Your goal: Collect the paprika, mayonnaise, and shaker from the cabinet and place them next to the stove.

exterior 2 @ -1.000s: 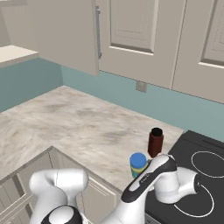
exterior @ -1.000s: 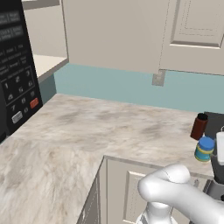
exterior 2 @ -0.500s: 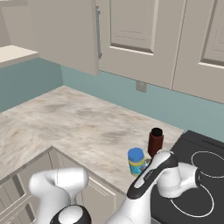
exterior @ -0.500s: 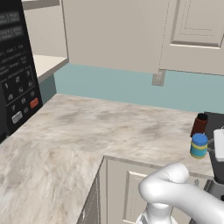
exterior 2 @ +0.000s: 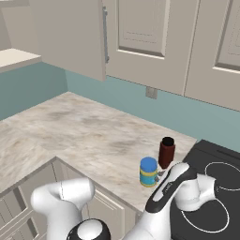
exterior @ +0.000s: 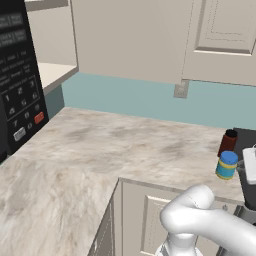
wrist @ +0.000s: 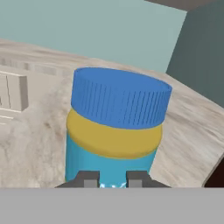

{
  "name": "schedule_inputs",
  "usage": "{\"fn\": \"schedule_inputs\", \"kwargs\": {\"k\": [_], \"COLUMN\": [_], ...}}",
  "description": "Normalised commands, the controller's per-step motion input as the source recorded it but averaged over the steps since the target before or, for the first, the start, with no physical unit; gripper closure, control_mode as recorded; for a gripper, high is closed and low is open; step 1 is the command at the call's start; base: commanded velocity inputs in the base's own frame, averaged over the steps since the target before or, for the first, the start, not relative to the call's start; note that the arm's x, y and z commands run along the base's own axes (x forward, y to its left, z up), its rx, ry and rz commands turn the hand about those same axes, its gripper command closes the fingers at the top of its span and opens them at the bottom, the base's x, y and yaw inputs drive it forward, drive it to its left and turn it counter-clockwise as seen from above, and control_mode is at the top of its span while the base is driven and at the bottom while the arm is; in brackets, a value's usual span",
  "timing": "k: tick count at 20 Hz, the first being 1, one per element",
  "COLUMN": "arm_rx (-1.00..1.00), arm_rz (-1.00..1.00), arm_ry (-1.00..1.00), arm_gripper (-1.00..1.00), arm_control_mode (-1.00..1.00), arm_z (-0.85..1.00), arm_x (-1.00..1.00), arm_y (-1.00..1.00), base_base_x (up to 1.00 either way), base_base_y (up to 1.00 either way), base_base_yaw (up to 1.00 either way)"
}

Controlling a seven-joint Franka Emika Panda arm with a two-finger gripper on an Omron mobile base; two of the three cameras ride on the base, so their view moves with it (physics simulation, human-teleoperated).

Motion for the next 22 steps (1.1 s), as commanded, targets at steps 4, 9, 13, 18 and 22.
{"fn": "schedule_inputs", "kwargs": {"k": [4, 9, 13, 18, 22], "arm_rx": [0.03, 0.02, 0.00, 0.00, -0.02], "arm_rz": [0.02, 0.00, 0.00, 0.00, -0.01], "arm_ry": [-0.02, -0.02, -0.05, -0.10, -0.15], "arm_gripper": [-1.00, -1.00, -1.00, -1.00, -1.00], "arm_control_mode": [-1.00, -1.00, -1.00, -1.00, -1.00], "arm_z": [-0.01, 0.19, 0.50, 0.66, 0.91], "arm_x": [-0.05, -0.05, -0.15, -0.44, -0.59], "arm_y": [-0.15, -0.05, -0.02, 0.03, 0.31], "base_base_x": [0.00, 0.00, 0.00, 0.00, 0.00], "base_base_y": [0.00, 0.00, 0.00, 0.00, 0.00], "base_base_yaw": [0.00, 0.00, 0.00, 0.00, 0.00]}}
